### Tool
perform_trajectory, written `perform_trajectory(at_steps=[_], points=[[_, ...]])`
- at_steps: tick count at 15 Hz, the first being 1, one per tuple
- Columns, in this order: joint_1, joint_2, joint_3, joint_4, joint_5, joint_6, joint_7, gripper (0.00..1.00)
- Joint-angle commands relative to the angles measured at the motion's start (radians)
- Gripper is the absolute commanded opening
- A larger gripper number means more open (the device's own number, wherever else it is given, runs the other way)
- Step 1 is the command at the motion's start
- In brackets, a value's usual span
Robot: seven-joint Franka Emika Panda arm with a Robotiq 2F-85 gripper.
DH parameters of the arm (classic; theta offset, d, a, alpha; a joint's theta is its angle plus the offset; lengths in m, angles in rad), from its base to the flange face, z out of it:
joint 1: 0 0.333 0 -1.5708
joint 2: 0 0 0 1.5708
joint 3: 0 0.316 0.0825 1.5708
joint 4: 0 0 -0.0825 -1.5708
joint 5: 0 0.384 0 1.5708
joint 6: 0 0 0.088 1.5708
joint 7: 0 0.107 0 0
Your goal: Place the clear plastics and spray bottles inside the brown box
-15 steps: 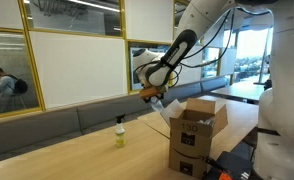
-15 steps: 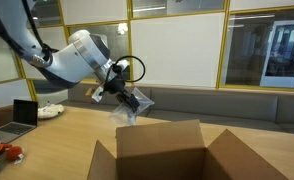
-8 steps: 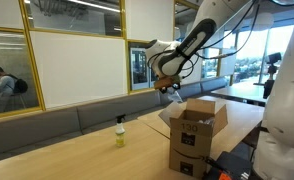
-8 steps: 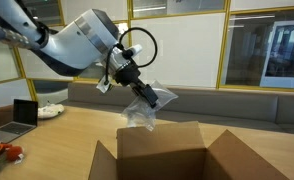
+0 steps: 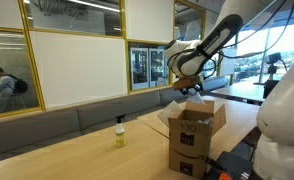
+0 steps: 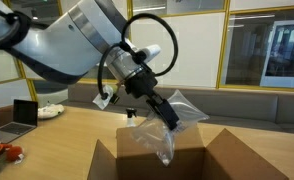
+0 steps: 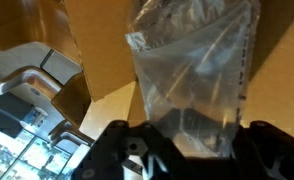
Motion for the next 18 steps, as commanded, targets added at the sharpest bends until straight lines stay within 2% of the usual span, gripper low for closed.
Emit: perform_trajectory(at_steps=[1,4,9,14,18], points=[[-0.071,-0.091,0.001,-0.113,-0.026,0.018,0.026,0.14],[-0.11,-0.08,-0.026,-0.16,-0.008,0.075,0.016,0.14],[-0.148,0.014,-0.062,-0.204,0.009,0.235,0.017,0.14],[-0.159,0.173,-0.078,-0.206,0.045,0.4,0.009,0.14],[-0.149,0.293,-0.075,-0.184,0.079,0.488,-0.002,0.14]])
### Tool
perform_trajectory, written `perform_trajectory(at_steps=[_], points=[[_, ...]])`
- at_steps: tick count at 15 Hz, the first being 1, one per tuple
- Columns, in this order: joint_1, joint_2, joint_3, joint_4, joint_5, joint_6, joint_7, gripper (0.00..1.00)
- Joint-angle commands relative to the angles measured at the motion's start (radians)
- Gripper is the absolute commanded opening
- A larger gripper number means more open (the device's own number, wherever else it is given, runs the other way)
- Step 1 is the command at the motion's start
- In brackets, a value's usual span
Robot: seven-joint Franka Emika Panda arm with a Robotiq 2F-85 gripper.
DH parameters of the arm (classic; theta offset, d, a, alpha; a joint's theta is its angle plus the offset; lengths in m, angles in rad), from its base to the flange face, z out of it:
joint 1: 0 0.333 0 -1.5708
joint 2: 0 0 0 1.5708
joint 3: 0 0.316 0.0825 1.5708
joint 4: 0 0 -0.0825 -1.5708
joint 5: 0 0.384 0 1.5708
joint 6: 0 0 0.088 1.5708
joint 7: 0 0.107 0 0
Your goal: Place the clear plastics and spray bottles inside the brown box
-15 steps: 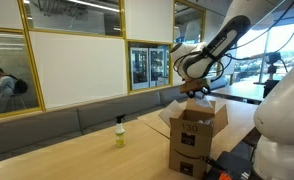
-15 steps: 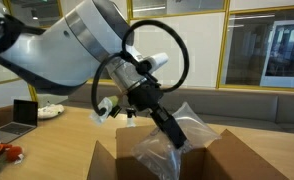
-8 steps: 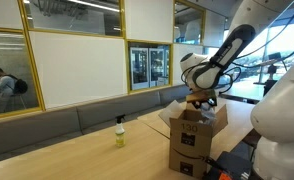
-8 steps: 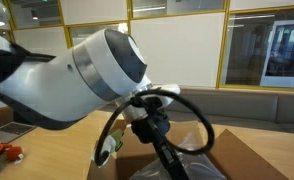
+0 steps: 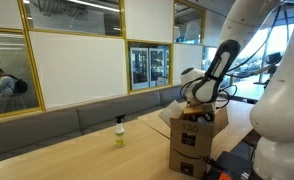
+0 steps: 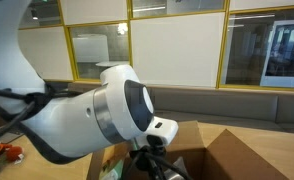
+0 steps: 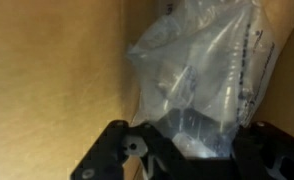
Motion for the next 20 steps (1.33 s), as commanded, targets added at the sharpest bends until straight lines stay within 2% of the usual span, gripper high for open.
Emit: perform_trajectory(at_steps=[1,2,5,10,14,20], points=[[0.003,0.111,0.003,0.039,0.055,0.075,-0.013,0.4],[0.006,0.13,0.002,0.044,0.068,0.088,-0.02,0.4],[0.021,0.15,0.001,0.065,0.099,0.085,-0.032,0.63],[0.055,0.092,0.015,0.114,0.095,-0.001,-0.033,1.0],[0.082,0.031,0.047,0.171,0.076,-0.114,-0.021,1.0],[0.121,-0.046,0.136,0.266,0.068,-0.231,-0.016,1.0]])
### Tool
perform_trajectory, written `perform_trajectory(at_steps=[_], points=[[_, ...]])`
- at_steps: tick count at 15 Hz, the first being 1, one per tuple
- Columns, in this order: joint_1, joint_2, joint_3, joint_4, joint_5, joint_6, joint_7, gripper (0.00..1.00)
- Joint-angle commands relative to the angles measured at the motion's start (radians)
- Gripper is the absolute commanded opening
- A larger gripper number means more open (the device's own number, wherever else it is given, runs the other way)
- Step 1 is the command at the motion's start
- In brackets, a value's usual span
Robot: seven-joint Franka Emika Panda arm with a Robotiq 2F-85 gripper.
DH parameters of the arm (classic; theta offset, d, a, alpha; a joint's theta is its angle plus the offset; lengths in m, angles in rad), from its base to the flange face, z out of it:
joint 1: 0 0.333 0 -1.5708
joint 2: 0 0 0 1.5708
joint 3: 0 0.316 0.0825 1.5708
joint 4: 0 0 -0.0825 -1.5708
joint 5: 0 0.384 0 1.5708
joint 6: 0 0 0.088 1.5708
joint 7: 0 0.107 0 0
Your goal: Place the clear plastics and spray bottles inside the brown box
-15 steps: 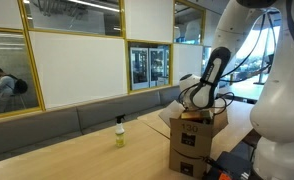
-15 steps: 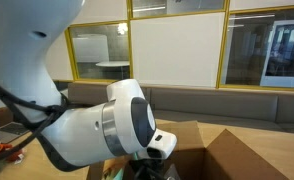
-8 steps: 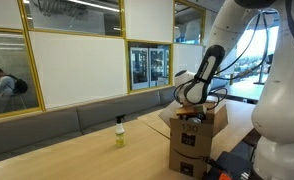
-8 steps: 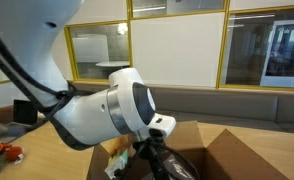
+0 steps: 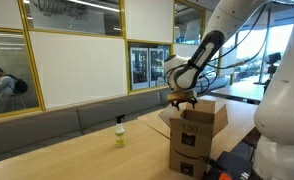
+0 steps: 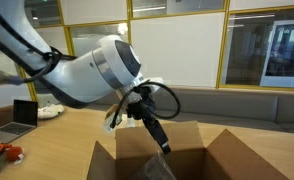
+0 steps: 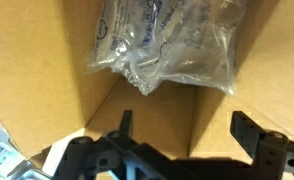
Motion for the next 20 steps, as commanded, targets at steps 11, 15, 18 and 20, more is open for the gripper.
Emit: perform_trajectory(at_steps=[11,15,18,20], points=[[0.092,0.081,0.137,0.229,0.014,0.006,-0.002,1.0],[0.128,0.244,0.139,0.31,0.062,0.07,0.0,1.0],[0.166,0.39,0.134,0.406,0.14,0.093,-0.021,1.0],[0.189,0.48,0.128,0.489,0.219,0.085,-0.048,1.0]])
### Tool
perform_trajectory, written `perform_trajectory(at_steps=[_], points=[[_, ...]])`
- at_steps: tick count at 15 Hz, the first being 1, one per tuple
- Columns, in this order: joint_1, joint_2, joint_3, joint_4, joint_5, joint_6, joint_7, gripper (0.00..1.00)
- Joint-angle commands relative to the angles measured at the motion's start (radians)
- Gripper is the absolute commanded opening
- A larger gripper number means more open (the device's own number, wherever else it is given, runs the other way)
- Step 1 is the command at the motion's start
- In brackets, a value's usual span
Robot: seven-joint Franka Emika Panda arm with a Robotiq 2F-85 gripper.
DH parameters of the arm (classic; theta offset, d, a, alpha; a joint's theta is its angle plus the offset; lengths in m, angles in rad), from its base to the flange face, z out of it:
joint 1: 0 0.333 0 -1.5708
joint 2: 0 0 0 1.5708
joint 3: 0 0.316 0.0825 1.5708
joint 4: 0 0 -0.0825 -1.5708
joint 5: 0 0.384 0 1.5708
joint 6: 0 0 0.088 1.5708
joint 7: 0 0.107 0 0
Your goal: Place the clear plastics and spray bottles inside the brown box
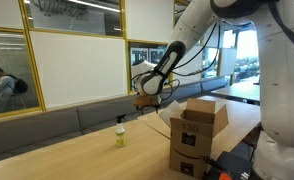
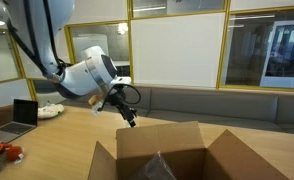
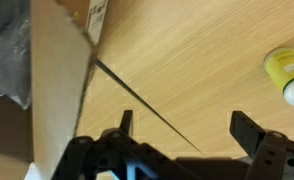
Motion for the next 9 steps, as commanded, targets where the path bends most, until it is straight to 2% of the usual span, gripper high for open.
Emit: perform_trajectory(at_steps=[1,6,9], points=[[0.044,0.18,-0.017,0.195,0.14,-0.017,-0.062,1.0],[0.076,0.325,-0.057,0.411,0.298,-0.07,-0.131,1.0],[0.085,0.381,-0.084,0.514,0.354,-0.098,-0.15,1.0]])
